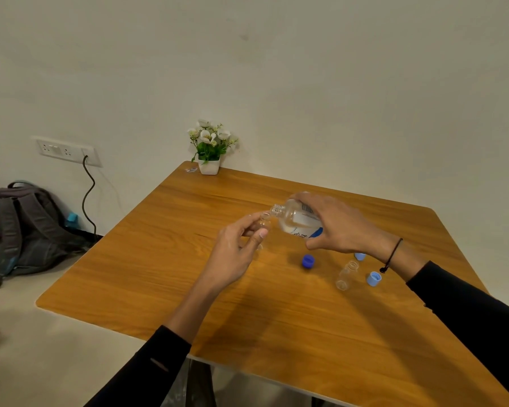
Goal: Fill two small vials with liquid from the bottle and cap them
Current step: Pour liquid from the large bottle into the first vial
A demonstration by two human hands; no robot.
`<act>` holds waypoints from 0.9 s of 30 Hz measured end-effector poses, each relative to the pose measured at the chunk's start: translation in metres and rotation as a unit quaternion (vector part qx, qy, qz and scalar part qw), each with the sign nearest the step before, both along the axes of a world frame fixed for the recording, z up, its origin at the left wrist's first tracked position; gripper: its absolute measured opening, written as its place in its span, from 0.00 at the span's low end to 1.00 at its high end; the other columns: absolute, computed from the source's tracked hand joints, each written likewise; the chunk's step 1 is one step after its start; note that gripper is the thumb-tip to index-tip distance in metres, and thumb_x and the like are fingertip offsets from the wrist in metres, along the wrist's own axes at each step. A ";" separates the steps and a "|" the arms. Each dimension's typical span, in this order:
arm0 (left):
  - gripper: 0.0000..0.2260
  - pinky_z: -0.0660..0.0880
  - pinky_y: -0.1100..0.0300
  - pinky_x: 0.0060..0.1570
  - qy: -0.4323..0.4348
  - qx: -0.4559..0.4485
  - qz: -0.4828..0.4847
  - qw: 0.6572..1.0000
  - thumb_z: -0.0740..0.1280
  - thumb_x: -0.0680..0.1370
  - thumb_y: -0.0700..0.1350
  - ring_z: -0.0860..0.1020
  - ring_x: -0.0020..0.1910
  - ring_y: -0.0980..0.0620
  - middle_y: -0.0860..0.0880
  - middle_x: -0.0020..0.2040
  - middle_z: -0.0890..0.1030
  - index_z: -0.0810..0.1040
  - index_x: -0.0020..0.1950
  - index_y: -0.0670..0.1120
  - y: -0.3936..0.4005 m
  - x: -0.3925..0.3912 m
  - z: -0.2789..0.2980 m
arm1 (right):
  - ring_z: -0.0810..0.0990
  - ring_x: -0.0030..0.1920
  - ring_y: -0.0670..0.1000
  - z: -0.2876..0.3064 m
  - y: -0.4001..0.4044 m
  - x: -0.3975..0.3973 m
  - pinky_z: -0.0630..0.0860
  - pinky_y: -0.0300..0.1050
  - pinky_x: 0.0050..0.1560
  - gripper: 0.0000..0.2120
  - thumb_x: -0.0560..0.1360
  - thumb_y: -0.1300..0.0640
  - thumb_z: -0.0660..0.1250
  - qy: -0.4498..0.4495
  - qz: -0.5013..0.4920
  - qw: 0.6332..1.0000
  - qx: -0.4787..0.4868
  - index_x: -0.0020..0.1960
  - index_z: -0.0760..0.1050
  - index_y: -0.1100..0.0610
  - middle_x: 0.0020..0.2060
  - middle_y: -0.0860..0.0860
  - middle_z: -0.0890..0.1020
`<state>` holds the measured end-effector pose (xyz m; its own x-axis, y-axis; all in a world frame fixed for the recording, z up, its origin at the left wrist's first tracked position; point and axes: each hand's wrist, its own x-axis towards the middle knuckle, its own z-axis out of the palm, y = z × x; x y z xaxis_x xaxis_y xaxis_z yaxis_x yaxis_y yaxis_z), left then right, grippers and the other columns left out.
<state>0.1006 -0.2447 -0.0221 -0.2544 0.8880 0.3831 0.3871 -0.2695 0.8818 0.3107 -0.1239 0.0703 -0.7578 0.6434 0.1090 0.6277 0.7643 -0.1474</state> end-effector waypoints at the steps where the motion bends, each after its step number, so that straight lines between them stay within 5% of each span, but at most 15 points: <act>1: 0.16 0.87 0.46 0.49 0.000 -0.001 0.001 1.000 0.69 0.85 0.47 0.85 0.55 0.52 0.51 0.57 0.87 0.78 0.73 0.58 0.001 0.000 0.000 | 0.76 0.62 0.52 0.001 0.000 0.000 0.80 0.49 0.52 0.46 0.68 0.47 0.80 -0.001 -0.001 1.000 0.000 0.80 0.60 0.44 0.68 0.46 0.76; 11: 0.17 0.87 0.47 0.49 -0.007 -0.003 -0.003 1.000 0.69 0.85 0.48 0.85 0.56 0.51 0.50 0.57 0.87 0.78 0.75 0.54 0.002 -0.001 -0.002 | 0.75 0.62 0.51 0.002 0.003 0.002 0.75 0.45 0.49 0.46 0.68 0.47 0.81 -0.007 0.005 1.000 0.014 0.79 0.61 0.44 0.69 0.45 0.76; 17: 0.18 0.87 0.48 0.50 -0.006 -0.003 -0.004 1.000 0.69 0.85 0.48 0.85 0.58 0.50 0.50 0.58 0.87 0.78 0.76 0.52 0.003 0.000 -0.002 | 0.75 0.63 0.52 0.004 0.002 0.002 0.80 0.52 0.55 0.46 0.68 0.47 0.80 -0.014 0.005 1.000 0.009 0.80 0.60 0.45 0.70 0.46 0.75; 21: 0.18 0.87 0.55 0.49 -0.010 -0.001 -0.008 1.000 0.69 0.86 0.48 0.85 0.58 0.51 0.50 0.58 0.87 0.78 0.76 0.53 0.002 0.000 -0.003 | 0.74 0.62 0.51 0.003 0.004 0.002 0.77 0.47 0.50 0.46 0.68 0.47 0.80 -0.015 0.004 1.000 0.018 0.79 0.60 0.43 0.69 0.46 0.76; 27: 0.18 0.86 0.51 0.52 -0.006 -0.010 -0.004 1.000 0.69 0.86 0.48 0.85 0.56 0.51 0.51 0.58 0.87 0.77 0.76 0.53 0.002 0.000 -0.001 | 0.74 0.64 0.51 0.002 0.007 0.002 0.72 0.45 0.49 0.47 0.68 0.46 0.80 -0.014 -0.001 1.000 0.020 0.80 0.60 0.43 0.71 0.46 0.75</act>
<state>0.1008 -0.2429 -0.0227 -0.2511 0.8980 0.3612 0.3735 -0.2544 0.8921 0.3128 -0.1174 0.0725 -0.7595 0.6404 0.1139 0.6327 0.7680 -0.0991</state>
